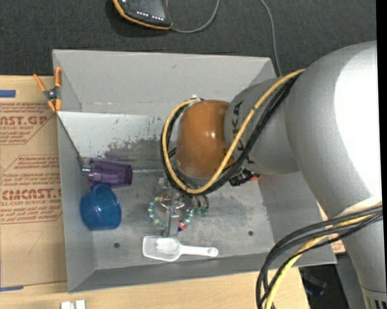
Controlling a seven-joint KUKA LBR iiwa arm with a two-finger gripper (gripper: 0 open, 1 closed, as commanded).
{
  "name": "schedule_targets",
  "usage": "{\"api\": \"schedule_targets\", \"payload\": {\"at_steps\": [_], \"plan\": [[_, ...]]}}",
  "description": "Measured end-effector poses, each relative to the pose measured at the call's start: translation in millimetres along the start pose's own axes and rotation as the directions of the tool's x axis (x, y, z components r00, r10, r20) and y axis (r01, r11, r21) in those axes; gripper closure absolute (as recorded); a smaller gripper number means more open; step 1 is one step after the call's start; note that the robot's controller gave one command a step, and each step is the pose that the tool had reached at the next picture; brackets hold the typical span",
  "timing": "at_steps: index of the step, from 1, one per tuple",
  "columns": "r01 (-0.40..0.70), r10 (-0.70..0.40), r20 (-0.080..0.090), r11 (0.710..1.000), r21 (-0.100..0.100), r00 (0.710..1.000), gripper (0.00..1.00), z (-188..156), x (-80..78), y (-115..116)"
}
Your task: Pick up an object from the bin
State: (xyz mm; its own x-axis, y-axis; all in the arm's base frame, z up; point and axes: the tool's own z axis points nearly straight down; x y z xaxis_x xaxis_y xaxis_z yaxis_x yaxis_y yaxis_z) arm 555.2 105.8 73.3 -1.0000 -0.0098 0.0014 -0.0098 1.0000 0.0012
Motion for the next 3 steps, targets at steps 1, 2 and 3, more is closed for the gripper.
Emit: {"api": "schedule_targets", "payload": {"at_steps": [1, 2, 3], "plan": [[0.135, -0.135, 0.012, 0.991, -0.001, 0.991, 0.00, -73.5, -8.9, -4.9], [-0.001, 0.001, -0.007, 1.000, 0.001, 1.000, 0.00, -24.6, -5.2, -38.2], [0.309, -0.309, 0.013, 0.951, 0.000, 0.951, 0.00, 4.2, -35.6, -15.1]]}}
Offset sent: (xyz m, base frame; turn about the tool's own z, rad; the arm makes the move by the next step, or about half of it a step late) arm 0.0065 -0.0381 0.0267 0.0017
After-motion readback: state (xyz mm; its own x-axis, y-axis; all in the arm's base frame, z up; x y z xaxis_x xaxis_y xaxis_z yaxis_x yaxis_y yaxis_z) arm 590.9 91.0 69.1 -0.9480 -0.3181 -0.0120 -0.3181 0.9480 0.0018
